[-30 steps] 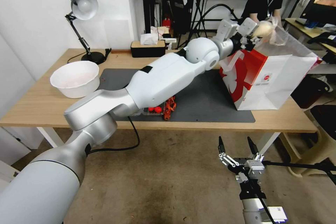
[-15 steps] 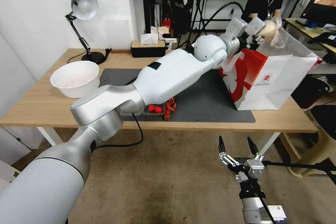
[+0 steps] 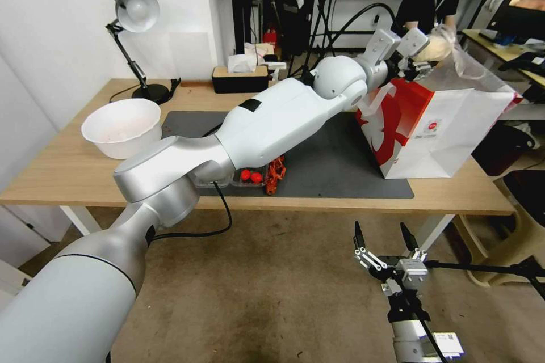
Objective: Pick up the trash from the table and place it into the takeout bag.
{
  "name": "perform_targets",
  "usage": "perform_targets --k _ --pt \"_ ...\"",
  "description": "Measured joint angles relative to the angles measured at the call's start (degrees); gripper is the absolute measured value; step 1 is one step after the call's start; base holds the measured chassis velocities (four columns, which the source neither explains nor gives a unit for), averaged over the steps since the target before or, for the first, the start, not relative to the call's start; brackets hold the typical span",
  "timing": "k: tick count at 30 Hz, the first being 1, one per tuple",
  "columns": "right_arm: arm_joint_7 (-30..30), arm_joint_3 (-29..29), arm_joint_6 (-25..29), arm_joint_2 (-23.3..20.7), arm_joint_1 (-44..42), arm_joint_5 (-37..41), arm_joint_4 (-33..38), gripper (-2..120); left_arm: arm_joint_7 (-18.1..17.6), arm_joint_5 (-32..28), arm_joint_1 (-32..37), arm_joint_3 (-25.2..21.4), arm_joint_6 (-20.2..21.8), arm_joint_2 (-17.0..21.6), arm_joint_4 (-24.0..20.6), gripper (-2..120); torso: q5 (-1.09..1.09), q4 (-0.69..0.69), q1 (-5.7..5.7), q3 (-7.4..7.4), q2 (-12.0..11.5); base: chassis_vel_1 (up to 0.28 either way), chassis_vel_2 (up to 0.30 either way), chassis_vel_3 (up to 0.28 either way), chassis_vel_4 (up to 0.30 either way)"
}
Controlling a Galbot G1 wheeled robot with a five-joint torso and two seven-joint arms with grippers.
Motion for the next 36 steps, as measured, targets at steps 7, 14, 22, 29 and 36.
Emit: perform_targets --k 7,14,22,29,36 --pt "0.0 -0.2 0.0 0.3 -0.3 -0.2 0.2 100 -0.8 0.6 0.1 -0.1 -0.2 0.0 -0.8 99 0.0 0.0 0.0 0.0 0.0 0.0 0.0 0.0 0.0" --pt "0.0 -0.1 0.1 0.4 -0.4 -0.2 0.3 100 -2.9 0.6 1.7 -3.2 1.4 1.1 -3.7 100 0.0 0.0 0.0 0.0 0.0 0.0 0.0 0.0 0.0" --pt "0.1 0.2 0.0 0.1 -0.7 -0.2 1.0 100 -6.2 0.0 4.9 -7.7 3.6 7.1 -12.3 100 -0.01 0.0 0.0 0.0 0.0 0.0 0.0 0.0 0.0" --pt "0.1 -0.2 -0.4 -0.1 -0.7 -0.3 1.3 100 -9.1 -1.3 11.7 -13.8 3.8 16.0 -22.9 100 -0.03 0.01 0.0 0.0 0.0 0.0 0.0 0.0 0.0" --pt "0.1 -0.4 -0.5 -0.1 -0.7 -0.5 1.4 100 -9.9 -1.5 15.1 -16.2 3.0 19.4 -26.8 100 -0.03 0.02 0.0 0.0 0.0 0.0 0.0 0.0 0.0"
